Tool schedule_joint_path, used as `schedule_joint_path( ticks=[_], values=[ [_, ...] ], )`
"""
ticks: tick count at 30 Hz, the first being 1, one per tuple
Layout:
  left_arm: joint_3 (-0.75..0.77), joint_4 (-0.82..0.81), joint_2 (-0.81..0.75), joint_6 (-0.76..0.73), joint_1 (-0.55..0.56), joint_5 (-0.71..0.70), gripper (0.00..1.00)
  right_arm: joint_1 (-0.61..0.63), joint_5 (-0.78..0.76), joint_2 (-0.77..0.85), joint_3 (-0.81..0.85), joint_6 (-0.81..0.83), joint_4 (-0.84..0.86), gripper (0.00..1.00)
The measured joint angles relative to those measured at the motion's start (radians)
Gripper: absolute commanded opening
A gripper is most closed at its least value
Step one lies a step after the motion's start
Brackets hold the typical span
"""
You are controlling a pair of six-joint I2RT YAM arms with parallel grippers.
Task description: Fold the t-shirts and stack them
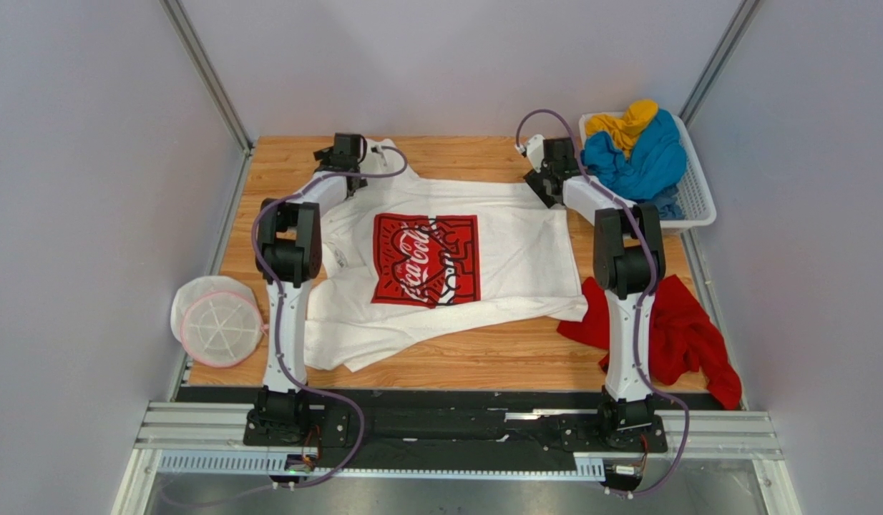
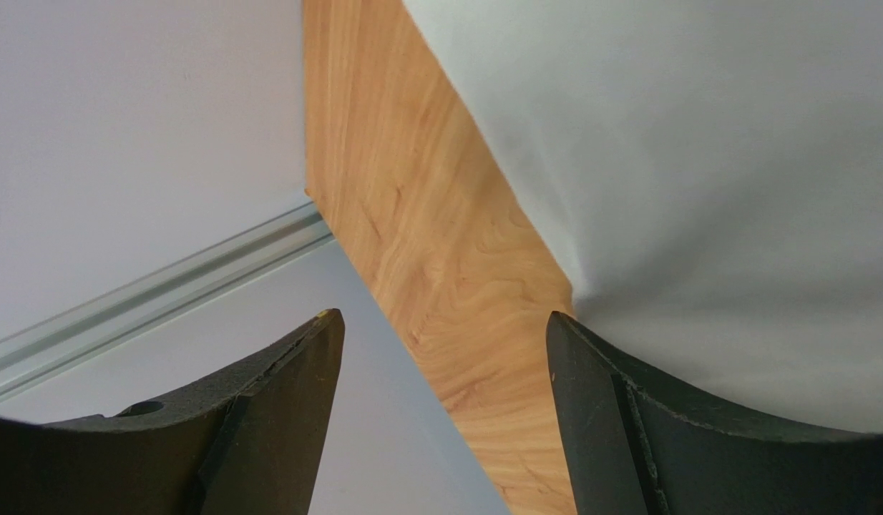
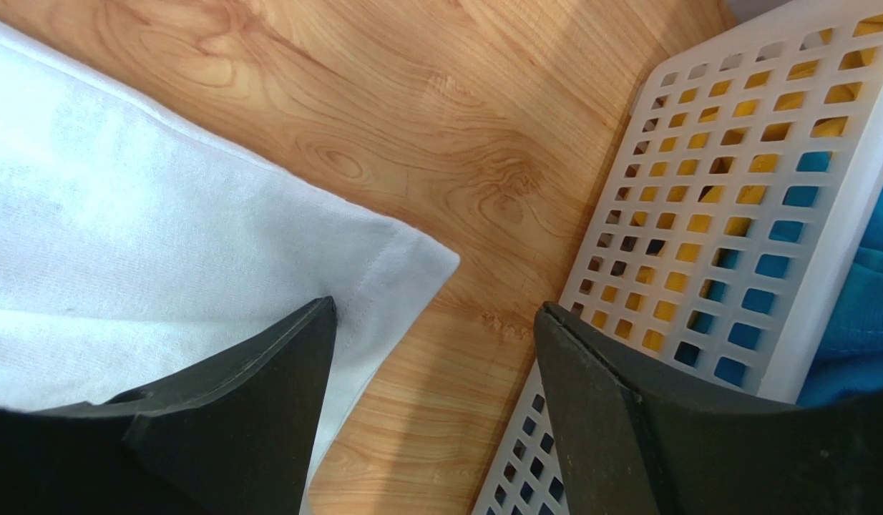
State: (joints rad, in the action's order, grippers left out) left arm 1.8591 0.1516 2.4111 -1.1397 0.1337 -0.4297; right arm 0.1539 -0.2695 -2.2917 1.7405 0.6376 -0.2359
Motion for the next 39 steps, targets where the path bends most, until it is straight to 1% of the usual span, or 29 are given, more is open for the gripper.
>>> schedule_joint_path(
  ticks=[4, 7, 11, 18, 28, 33, 36, 39],
  values=[
    [0.145, 0.019, 0.083, -0.004, -0.005, -0.022, 0.79, 0.000, -0.013, -0.033, 0.064, 0.003, -0.050, 0.73],
    [0.219, 0.021, 0.139, -0.018, -0.006, -0.037, 0.79, 0.000, -0.026, -0.072, 0.130, 0.008, -0.068, 0.73],
    [0.263, 0.012, 0.188, -0.055, -0.007, -0.066, 0.79, 0.000, -0.043, -0.114, 0.196, 0.022, -0.079, 0.73],
    [0.310, -0.007, 0.227, -0.116, -0.007, -0.084, 0.79, 0.000, -0.069, -0.164, 0.271, 0.051, -0.080, 0.73],
    [0.480, -0.040, 0.347, -0.196, -0.010, -0.115, 0.79, 0.000, -0.108, -0.235, 0.365, 0.106, -0.057, 0.73],
    [0.550, -0.105, 0.404, -0.238, -0.012, -0.135, 0.79, 0.000, -0.126, -0.270, 0.418, 0.119, -0.050, 0.73],
    [0.552, -0.158, 0.413, -0.254, -0.011, -0.151, 0.80, 0.000, -0.131, -0.273, 0.424, 0.119, -0.047, 0.74],
    [0.546, -0.214, 0.414, -0.256, -0.012, -0.176, 0.83, 0.001, -0.134, -0.272, 0.422, 0.116, -0.045, 0.77]
  ],
)
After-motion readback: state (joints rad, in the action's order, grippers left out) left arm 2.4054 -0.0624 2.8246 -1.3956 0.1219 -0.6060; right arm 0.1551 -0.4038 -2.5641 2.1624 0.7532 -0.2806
